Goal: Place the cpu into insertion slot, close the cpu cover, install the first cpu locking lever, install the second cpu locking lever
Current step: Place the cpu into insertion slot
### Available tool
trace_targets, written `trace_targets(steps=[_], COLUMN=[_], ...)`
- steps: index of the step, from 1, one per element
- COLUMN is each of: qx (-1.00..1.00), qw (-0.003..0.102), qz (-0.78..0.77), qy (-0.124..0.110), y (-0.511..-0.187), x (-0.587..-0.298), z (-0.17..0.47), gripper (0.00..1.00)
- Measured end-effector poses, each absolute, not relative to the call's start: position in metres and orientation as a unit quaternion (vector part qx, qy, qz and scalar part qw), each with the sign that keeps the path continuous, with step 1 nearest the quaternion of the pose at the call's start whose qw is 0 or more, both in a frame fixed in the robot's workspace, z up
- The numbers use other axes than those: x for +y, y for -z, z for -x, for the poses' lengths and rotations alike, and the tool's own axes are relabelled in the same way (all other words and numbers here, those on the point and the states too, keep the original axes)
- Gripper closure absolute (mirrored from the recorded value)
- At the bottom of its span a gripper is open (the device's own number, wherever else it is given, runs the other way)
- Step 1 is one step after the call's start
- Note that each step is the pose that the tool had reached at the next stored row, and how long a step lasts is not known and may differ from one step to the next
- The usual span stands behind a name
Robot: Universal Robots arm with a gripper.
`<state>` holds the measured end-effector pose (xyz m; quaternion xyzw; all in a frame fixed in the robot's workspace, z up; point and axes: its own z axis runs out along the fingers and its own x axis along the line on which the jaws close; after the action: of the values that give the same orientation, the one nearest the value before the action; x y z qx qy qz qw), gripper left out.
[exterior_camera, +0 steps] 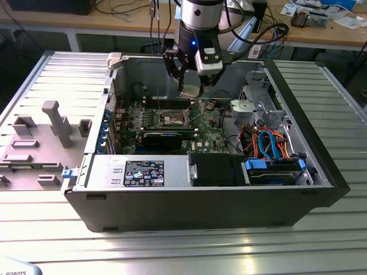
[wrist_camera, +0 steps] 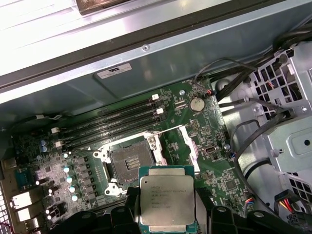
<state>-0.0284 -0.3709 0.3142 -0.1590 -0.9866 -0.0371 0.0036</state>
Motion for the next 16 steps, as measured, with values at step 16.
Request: trace_targets(steps=[16], qx=[-0.986], qw=[0.003], qz=[0.163], qy=[0.037], y=[-0.3112], x=[-0.3709], z=[0.0285], gripper=[0.46])
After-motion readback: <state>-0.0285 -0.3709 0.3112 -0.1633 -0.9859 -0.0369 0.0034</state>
